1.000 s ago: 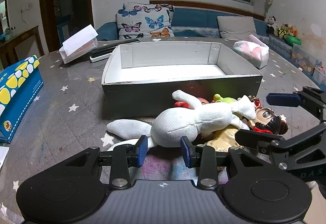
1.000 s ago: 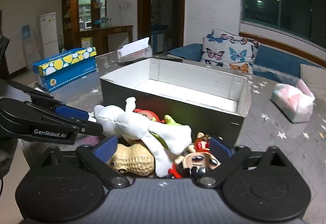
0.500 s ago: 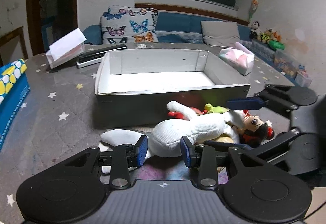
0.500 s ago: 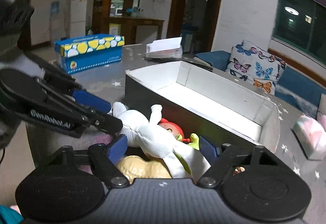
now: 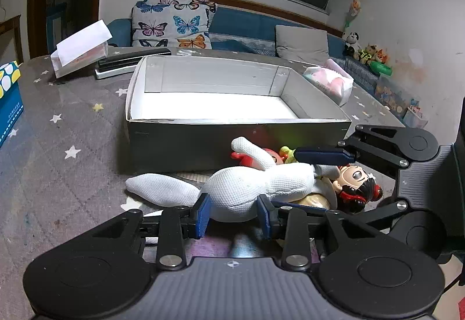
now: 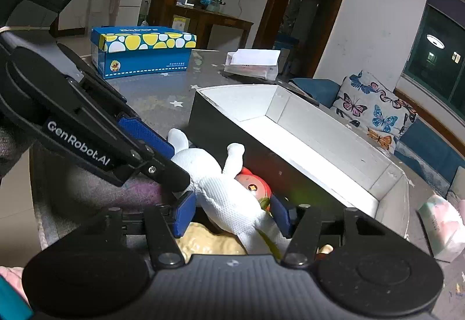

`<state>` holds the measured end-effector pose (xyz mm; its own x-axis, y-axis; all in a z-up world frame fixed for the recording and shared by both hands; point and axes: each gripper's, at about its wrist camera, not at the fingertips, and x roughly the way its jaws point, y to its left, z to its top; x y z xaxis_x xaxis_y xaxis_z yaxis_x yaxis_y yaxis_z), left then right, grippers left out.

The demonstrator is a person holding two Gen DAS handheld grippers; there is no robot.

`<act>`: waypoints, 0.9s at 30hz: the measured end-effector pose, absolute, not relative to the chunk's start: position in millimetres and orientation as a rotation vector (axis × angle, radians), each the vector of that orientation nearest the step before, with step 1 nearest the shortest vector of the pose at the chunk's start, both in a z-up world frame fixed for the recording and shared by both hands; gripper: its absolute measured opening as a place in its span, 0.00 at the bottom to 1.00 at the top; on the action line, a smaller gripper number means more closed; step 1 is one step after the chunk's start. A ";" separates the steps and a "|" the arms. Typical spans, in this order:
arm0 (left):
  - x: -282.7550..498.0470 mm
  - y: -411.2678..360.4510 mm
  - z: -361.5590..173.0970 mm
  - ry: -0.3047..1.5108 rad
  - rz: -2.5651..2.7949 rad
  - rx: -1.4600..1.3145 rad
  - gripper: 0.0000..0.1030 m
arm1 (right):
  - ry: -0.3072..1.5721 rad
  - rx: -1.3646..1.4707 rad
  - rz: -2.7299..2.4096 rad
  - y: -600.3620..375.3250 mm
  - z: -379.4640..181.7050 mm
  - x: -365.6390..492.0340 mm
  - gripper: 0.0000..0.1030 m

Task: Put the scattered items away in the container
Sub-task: 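Close the left tool on the white plush rabbit while the right tool approaches it, then grasp the rabbit with both tools and lift it over the box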

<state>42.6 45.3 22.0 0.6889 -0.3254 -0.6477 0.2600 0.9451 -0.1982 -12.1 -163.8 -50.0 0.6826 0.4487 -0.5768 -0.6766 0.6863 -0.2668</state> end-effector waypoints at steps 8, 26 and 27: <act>41.4 52.7 18.9 0.757 -0.321 -0.116 0.35 | 0.466 -0.577 0.706 -154.7 -48.5 -25.1 0.49; 39.6 70.0 18.0 0.767 -0.335 -0.221 0.30 | 0.435 -0.675 0.748 -133.1 -52.5 -27.8 0.26; 37.7 70.2 20.5 0.761 -0.339 -0.222 0.30 | 0.426 -0.674 0.748 -134.5 -50.4 -30.6 0.26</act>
<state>37.7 70.2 20.5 0.6739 -0.3781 -0.6347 0.2197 0.9228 -0.3164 -30.6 -134.5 -50.4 0.6650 0.4776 -0.5742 -0.7375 0.5414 -0.4037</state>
